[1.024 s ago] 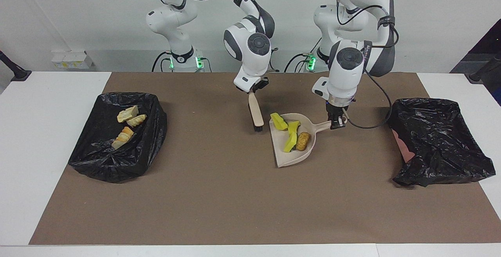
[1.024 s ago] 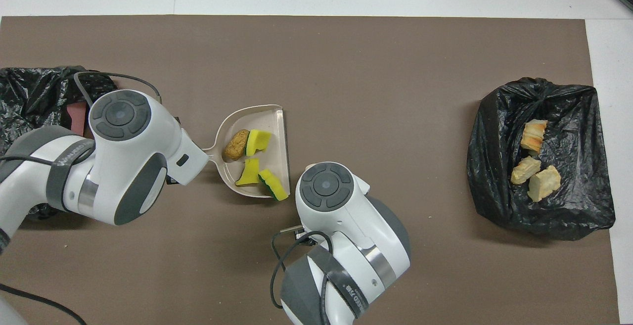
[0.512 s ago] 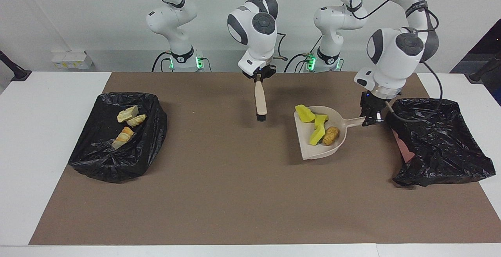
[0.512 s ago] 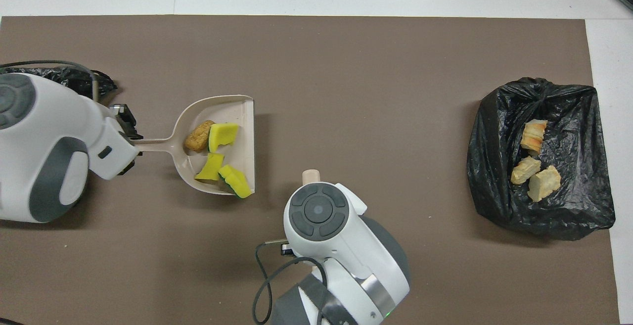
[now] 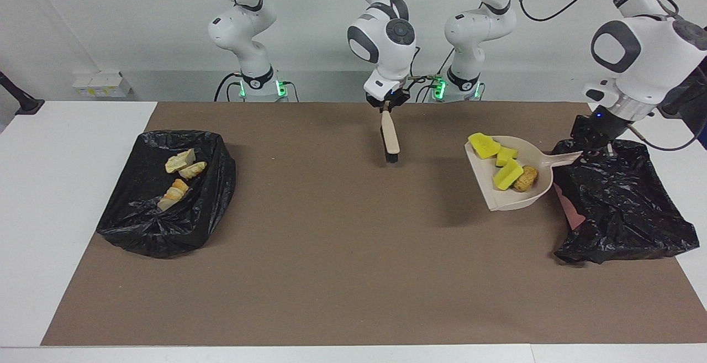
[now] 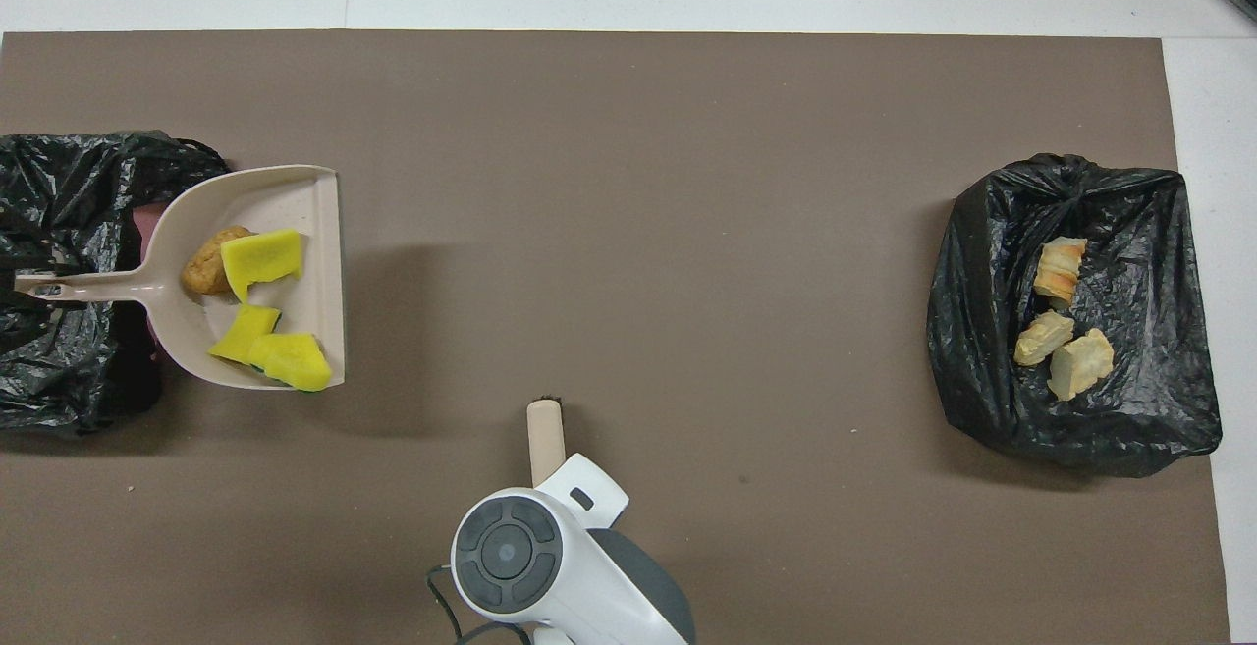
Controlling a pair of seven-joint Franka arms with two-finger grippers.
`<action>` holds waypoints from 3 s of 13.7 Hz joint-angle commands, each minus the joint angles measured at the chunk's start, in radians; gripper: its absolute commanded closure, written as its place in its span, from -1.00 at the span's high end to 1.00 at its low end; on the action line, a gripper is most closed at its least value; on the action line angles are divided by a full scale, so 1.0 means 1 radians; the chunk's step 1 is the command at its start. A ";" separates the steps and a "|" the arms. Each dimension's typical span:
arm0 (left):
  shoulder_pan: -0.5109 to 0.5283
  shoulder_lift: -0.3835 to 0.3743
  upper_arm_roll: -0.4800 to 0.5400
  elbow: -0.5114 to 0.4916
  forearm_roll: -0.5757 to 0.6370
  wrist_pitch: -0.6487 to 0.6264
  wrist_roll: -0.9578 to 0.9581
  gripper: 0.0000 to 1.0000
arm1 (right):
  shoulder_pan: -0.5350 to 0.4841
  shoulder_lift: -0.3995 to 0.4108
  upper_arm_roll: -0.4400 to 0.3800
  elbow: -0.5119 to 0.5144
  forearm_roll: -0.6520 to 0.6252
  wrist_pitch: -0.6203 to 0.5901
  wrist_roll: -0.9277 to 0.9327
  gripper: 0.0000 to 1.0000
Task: Sweep and dump trash in bin
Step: 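Carry the loaded dustpan with the left gripper over the black bag, then tip the dustpan with the left gripper to dump sponges into the bag, then release the brush on the table and withdraw the right gripper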
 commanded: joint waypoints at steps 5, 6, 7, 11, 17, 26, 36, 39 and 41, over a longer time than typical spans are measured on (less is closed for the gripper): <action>0.265 0.079 -0.008 0.192 -0.056 -0.101 0.103 -1.00 | 0.004 0.028 0.003 -0.074 0.047 0.137 0.027 -1.00; 0.292 0.092 -0.007 0.220 -0.055 -0.099 0.105 -1.00 | 0.001 0.031 0.003 -0.070 0.047 0.134 0.026 -1.00; 0.316 0.121 -0.005 0.263 -0.052 -0.114 0.106 -1.00 | -0.002 0.034 0.003 -0.062 0.047 0.126 0.024 0.14; 0.350 0.217 -0.004 0.416 0.052 -0.107 0.134 -1.00 | -0.009 0.037 0.001 -0.012 0.044 0.089 0.022 1.00; 0.329 0.323 -0.013 0.546 0.299 -0.030 0.238 -1.00 | -0.056 0.008 -0.006 0.103 0.025 -0.070 0.009 1.00; 0.211 0.307 -0.011 0.489 0.782 0.059 0.147 -1.00 | -0.298 -0.122 -0.011 0.188 -0.054 -0.267 -0.286 1.00; 0.086 0.256 -0.013 0.487 1.036 -0.008 -0.076 -1.00 | -0.637 -0.119 -0.011 0.339 -0.150 -0.371 -0.729 1.00; 0.074 0.201 -0.025 0.467 0.955 -0.053 -0.088 -1.00 | -0.719 -0.119 -0.012 0.378 -0.212 -0.412 -0.778 1.00; 0.077 0.158 -0.024 0.443 0.774 -0.071 -0.148 -1.00 | -0.763 -0.122 -0.019 0.390 -0.226 -0.419 -0.781 1.00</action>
